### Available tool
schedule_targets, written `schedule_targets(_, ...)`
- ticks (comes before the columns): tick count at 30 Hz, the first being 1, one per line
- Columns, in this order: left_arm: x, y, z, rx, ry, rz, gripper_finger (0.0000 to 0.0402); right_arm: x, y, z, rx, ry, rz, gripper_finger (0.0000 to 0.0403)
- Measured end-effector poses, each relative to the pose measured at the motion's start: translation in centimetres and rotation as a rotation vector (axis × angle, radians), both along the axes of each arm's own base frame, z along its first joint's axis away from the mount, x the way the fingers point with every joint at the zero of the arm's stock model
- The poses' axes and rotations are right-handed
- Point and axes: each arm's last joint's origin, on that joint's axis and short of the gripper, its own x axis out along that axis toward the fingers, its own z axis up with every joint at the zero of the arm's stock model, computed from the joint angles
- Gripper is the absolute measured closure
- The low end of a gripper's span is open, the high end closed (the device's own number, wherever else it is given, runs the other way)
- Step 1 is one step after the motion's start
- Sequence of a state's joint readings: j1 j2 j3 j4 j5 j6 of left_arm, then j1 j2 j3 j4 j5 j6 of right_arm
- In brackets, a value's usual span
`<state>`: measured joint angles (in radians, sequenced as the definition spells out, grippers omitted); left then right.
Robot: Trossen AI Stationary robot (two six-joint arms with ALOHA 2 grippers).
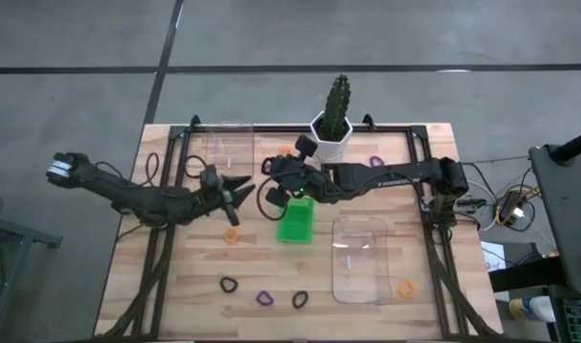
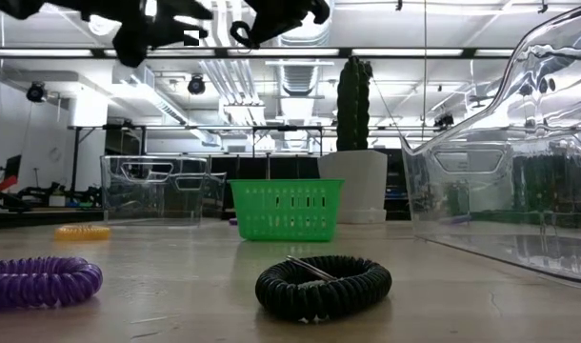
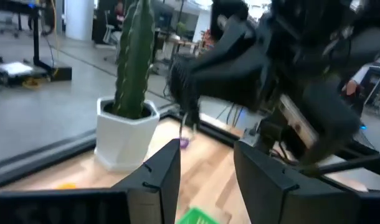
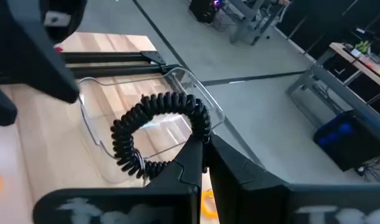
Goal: Sort spring keychains
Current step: Put the top black spring keychain into the top transparent bin
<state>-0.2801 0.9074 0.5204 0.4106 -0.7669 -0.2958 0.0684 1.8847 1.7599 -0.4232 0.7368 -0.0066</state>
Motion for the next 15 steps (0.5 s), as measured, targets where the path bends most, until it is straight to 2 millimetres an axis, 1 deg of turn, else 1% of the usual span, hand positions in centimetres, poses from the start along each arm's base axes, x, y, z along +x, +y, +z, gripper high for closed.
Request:
schedule_targets(2,0.6,0.0,0.0,0.021,0.034,0.011,0.0259,0.0,0.2,0.0,-0.001,0.004,0.004,0.039)
schedule_targets(7,2.3,0.3,1.1,0.068,0.054,0.042,0.0259,-0.1,0.4,-0.1,-0.001,0.016,0.01,0.039)
schedule_targets(11,3.5,0.4,1.1,0.091,0.09,0.058,0.0259,-0.1,0.5,-0.2,0.0,0.024,0.01,0.039)
schedule_targets(15,4.1,0.7,1.1,0.089,0.097,0.078,0.0259,-0.2,0.6,-0.4,0.01,0.029,0.007,0.039)
